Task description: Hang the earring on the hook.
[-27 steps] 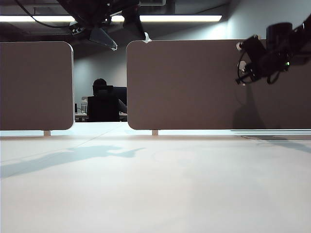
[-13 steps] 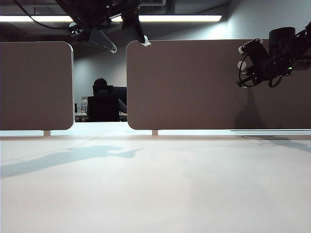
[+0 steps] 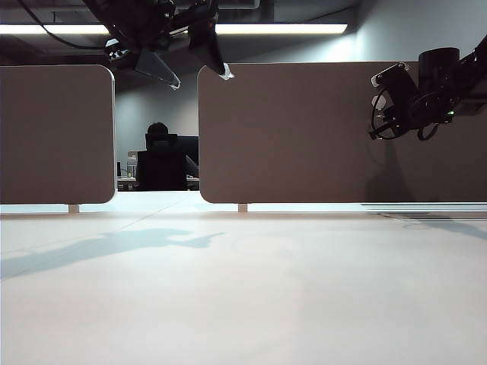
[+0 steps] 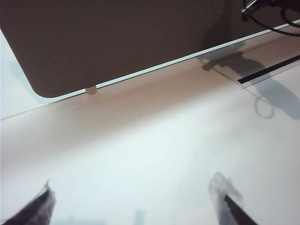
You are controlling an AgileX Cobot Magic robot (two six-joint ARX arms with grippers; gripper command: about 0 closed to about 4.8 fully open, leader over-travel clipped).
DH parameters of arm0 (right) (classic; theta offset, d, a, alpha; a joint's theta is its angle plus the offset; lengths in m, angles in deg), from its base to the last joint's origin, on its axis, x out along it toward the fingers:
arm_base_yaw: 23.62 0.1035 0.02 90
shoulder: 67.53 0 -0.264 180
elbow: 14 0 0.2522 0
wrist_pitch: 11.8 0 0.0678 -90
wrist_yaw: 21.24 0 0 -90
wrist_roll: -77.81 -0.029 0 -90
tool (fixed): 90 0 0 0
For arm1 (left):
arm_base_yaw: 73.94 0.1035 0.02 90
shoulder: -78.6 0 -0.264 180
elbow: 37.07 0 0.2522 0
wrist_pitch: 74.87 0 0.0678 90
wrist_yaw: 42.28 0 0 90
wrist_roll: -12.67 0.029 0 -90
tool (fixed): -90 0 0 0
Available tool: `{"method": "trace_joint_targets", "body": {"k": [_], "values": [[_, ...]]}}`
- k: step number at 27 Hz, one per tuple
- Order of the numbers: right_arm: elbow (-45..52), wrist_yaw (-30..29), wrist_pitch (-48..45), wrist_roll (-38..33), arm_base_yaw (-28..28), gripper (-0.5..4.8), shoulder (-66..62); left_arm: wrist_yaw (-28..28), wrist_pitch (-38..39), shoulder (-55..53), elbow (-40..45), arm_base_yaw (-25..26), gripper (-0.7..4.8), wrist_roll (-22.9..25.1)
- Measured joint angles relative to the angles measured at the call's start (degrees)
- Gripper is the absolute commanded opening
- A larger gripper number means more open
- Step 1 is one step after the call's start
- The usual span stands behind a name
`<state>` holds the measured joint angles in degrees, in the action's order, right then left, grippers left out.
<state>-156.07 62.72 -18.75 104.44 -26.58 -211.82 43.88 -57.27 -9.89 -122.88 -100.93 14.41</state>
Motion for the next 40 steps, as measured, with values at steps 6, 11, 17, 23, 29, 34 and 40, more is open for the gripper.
{"method": "trace_joint_targets", "body": {"k": [6,11,17,23,29,34,40], "values": [[0.0,0.3,-0.8,0.2,0.1,-0.05,-0.4,0.0,0.0,0.0,0.0,0.0,4.79,1.1],[0.0,0.4,-1.0,0.2,0.1,-0.03,-0.4,0.0,0.0,0.0,0.0,0.0,4.79,1.2],[0.0,0.2,-0.7,0.3,0.2,0.92,-0.4,0.0,-0.1,0.0,0.0,0.0,4.79,1.2],[0.1,0.0,0.7,0.2,0.7,1.10,-0.4,0.0,-0.1,0.0,0.0,0.0,4.79,1.2],[0.1,1.0,1.4,0.2,0.5,1.37,0.4,0.0,-0.2,0.0,0.0,0.0,4.79,1.2],[0.1,5.0,4.0,0.2,0.5,1.59,2.2,0.0,-0.2,0.0,0.0,0.0,4.79,1.2],[0.1,7.5,15.4,-0.8,0.5,1.00,6.4,0.0,-0.2,0.0,0.0,0.0,4.79,1.0]]}}
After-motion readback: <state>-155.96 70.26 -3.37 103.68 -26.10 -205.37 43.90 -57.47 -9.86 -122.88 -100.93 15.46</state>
